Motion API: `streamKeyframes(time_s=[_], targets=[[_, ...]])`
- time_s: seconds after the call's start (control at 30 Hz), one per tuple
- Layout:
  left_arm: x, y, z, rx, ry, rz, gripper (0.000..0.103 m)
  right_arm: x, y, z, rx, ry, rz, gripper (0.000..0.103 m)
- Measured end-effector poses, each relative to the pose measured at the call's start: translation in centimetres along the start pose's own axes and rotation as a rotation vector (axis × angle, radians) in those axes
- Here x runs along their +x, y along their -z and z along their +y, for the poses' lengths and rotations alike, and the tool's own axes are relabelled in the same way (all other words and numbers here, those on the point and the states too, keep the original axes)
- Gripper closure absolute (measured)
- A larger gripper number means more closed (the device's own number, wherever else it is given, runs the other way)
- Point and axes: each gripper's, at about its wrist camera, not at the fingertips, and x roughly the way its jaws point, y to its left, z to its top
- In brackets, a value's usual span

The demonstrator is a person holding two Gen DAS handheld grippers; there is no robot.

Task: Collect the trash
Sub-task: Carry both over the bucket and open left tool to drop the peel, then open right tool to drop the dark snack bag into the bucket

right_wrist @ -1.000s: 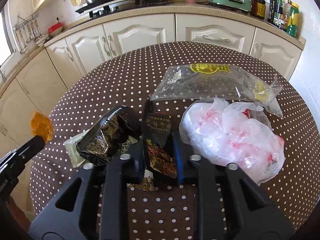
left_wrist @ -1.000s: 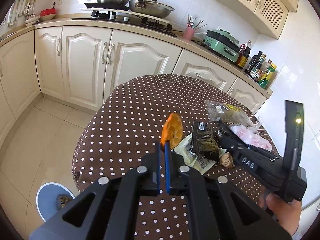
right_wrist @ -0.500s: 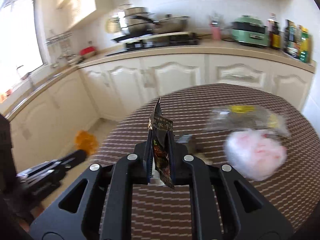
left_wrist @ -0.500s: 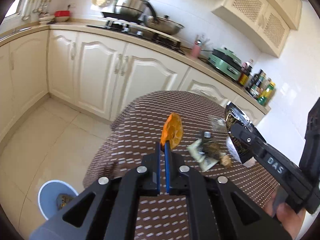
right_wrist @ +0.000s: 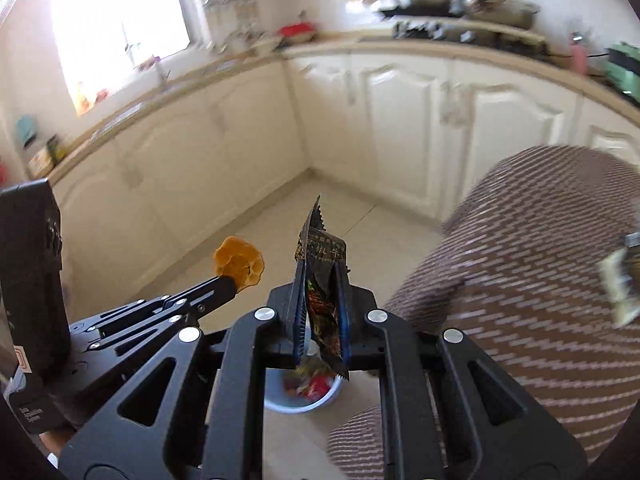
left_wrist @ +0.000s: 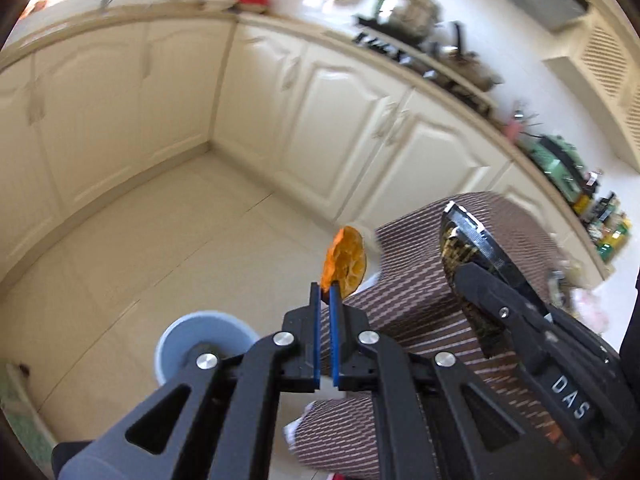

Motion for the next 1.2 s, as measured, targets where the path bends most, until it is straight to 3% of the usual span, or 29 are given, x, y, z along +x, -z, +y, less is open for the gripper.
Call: streamKeyframes(time_s=[0.27, 0.47, 0.57, 0.63, 0.67, 1.2], targets=[[5.5, 3.2, 8.4, -0.108, -0.103, 0.160, 0.099, 9.8, 4.1, 3.4, -0.001, -0.056, 0.193, 0.090], [9.4, 3.9, 10.6, -0.136, -0.103, 0.230, 0.099, 14.9, 6.2, 3.3, 0.033, -0.058, 0.291, 0.090], [11.1, 4.0, 10.9, -0.136, -0.095, 0.269, 0.092, 16.7, 6.5, 3.2, 0.044, -0.060, 0.317, 0.090], [11.8, 4.1, 11.5, -0.148, -0.110, 0.275, 0.076, 17.5, 6.9, 3.3, 0.047, -0.060, 0.329, 0.090], [12.1, 4.2, 11.7, -0.150, -0.115, 0.276, 0.075, 17.7, 7.2, 3.2, 0.048, -0.061, 0.336, 0.089], [10.9, 5.1, 15.1, -0.218, -0.161, 0.272, 0.074, 20.2, 7.8, 5.2, 0.047, -0.097, 0.386, 0.089]])
